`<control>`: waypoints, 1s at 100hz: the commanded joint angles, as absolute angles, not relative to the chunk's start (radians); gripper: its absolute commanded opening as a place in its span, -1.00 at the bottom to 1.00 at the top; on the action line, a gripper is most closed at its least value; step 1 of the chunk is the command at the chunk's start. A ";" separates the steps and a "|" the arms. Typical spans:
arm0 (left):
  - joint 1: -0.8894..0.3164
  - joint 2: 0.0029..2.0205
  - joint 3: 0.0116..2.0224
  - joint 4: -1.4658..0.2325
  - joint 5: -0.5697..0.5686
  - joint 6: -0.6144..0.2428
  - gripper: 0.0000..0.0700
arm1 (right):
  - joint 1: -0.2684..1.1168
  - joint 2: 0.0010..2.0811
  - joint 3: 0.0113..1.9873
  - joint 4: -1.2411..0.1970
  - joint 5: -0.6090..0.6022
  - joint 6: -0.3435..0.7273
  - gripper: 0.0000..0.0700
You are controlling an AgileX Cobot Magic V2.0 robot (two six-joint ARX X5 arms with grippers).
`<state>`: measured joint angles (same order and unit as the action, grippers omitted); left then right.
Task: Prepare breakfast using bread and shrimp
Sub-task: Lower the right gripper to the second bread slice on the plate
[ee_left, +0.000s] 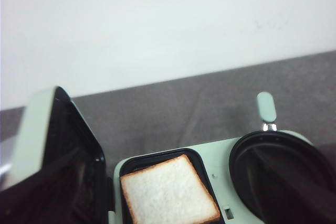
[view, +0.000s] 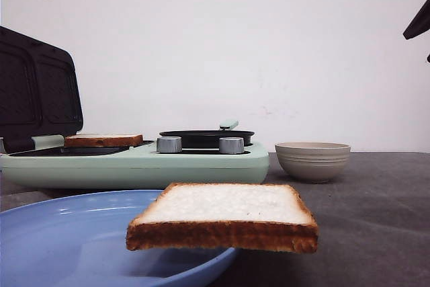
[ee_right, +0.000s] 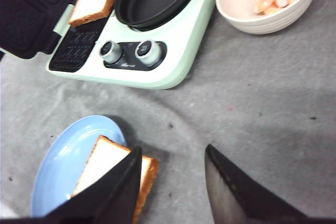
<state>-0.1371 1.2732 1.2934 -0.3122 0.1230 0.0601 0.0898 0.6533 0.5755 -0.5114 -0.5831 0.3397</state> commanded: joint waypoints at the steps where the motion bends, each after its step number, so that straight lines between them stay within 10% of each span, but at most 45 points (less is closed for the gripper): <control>1: -0.130 1.246 1.320 -0.334 0.120 0.043 0.59 | 0.091 0.658 0.593 -0.503 -0.599 0.363 -0.33; 100: -0.052 0.690 0.795 -0.380 0.260 -0.125 0.55 | 0.227 0.883 0.500 -0.498 -0.788 0.327 -0.21</control>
<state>-0.0544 0.7090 0.7971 -0.3664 0.2802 -0.1154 0.2115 0.8612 0.5144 -0.5201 -0.7830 0.3405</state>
